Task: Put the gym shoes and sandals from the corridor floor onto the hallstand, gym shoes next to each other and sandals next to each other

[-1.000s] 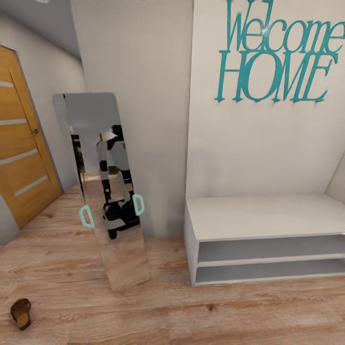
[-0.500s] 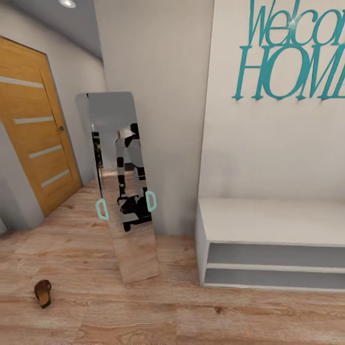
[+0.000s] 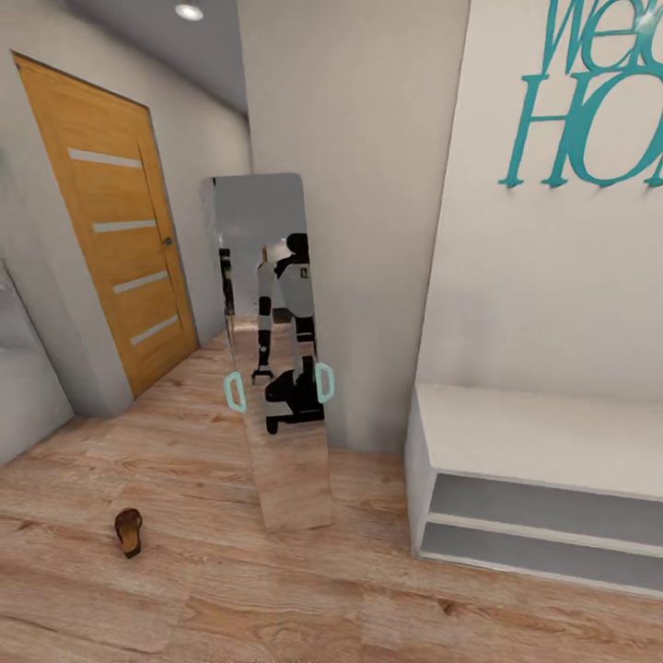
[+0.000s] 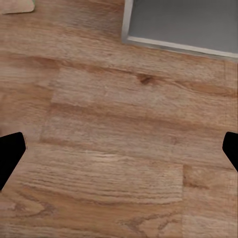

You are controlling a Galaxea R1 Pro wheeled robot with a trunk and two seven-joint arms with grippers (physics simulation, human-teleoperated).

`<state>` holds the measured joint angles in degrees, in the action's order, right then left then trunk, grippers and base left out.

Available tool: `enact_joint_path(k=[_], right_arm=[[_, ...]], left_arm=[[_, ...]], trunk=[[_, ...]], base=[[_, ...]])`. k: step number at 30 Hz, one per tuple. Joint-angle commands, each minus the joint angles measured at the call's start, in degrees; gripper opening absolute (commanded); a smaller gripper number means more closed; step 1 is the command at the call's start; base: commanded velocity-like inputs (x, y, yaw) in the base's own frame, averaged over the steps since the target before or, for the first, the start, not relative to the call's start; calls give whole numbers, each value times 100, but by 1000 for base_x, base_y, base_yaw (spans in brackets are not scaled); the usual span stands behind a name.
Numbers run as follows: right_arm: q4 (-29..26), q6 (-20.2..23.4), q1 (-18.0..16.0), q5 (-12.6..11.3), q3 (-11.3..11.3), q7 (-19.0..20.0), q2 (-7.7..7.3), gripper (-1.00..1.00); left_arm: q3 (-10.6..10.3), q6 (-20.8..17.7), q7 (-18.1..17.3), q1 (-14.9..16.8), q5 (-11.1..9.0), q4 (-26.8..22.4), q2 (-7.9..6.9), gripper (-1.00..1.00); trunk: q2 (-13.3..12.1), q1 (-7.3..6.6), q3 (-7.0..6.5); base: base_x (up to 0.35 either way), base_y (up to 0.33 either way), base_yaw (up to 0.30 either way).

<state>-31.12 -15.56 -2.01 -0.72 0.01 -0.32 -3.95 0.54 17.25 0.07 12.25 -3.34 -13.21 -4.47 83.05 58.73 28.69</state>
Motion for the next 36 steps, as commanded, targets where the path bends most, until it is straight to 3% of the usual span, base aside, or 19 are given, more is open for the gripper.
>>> enact_joint_path(k=[1, 11, 36], right_arm=[[3, -17, -2, -7, 0, -3, -1, 100], [28, -10, -2, -12, 4, -2, 5, 100], [52, 0, -2, -8, 8, -1, 8, 100]], left_arm=[[-1, 19, -5, 5, -67, 8, 0, 100], [-19, 21, -21, 5, -228, 15, -1, 100], [-80, 24, -24, 5, -199, 12, 6, 100]], trunk=[[3, 0, 9], [3, 0, 45], [3, 0, 134]], base=[[0, -1, 261], [0, 0, 261], [0, 0, 261]])
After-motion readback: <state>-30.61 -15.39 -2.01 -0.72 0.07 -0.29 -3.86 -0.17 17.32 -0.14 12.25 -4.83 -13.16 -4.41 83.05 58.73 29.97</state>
